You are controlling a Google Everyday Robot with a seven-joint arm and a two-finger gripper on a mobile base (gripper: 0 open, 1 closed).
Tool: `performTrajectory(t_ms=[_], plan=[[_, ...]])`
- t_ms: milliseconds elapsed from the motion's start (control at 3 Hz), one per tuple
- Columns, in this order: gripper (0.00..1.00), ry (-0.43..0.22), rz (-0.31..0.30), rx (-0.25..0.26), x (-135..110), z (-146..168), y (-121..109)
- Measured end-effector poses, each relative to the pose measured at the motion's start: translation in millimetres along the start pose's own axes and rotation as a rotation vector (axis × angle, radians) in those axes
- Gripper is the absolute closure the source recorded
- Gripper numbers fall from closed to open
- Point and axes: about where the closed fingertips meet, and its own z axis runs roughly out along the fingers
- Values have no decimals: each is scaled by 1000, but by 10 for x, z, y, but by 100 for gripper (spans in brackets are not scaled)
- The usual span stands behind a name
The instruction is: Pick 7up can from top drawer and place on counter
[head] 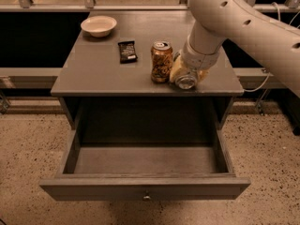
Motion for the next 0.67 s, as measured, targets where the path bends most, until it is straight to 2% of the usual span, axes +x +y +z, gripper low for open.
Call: performTrajectory(t_ms=[667], plan=[[50, -2, -1, 0, 0, 2, -3]])
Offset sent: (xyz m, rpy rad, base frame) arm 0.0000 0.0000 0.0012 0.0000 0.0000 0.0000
